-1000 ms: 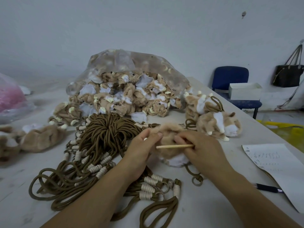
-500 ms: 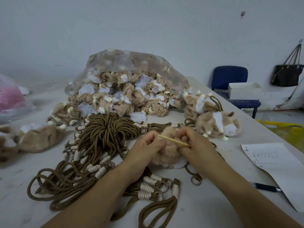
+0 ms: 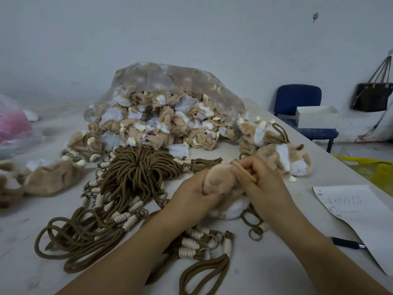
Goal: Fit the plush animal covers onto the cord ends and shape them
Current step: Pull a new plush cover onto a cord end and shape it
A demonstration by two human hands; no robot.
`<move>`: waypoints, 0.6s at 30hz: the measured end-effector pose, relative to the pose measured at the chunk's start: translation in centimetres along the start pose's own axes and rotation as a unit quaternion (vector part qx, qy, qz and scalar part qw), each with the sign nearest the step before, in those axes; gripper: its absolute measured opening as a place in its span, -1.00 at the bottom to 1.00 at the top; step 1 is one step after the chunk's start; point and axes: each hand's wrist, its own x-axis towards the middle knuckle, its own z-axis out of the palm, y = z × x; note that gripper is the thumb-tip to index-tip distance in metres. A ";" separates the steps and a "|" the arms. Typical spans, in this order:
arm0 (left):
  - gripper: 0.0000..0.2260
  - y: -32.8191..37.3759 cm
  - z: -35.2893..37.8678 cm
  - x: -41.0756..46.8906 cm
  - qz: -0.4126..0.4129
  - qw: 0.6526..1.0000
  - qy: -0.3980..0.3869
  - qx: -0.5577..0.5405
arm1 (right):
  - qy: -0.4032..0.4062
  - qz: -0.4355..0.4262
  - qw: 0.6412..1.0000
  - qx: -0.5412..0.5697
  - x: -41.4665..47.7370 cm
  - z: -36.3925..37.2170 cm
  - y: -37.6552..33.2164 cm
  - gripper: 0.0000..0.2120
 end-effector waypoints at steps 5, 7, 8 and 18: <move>-0.82 -0.2 -0.7 0.1 -0.038 0.989 0.138 -0.031 | -0.025 0.002 0.985 -0.170 -0.2 -0.5 0.1 -0.57; -0.86 -0.2 -0.9 0.2 -0.047 0.980 0.192 -0.011 | -0.038 -0.040 0.977 -0.207 -0.5 -0.2 -0.1 -0.53; -0.86 -0.1 -1.0 0.2 -0.057 0.975 0.215 -0.012 | -0.044 -0.067 0.971 -0.225 -0.6 0.1 -0.1 -0.57; -0.85 -0.3 -0.2 0.2 -0.071 0.967 0.226 0.090 | -0.049 -0.136 0.931 -0.336 -0.9 2.1 -0.1 -0.51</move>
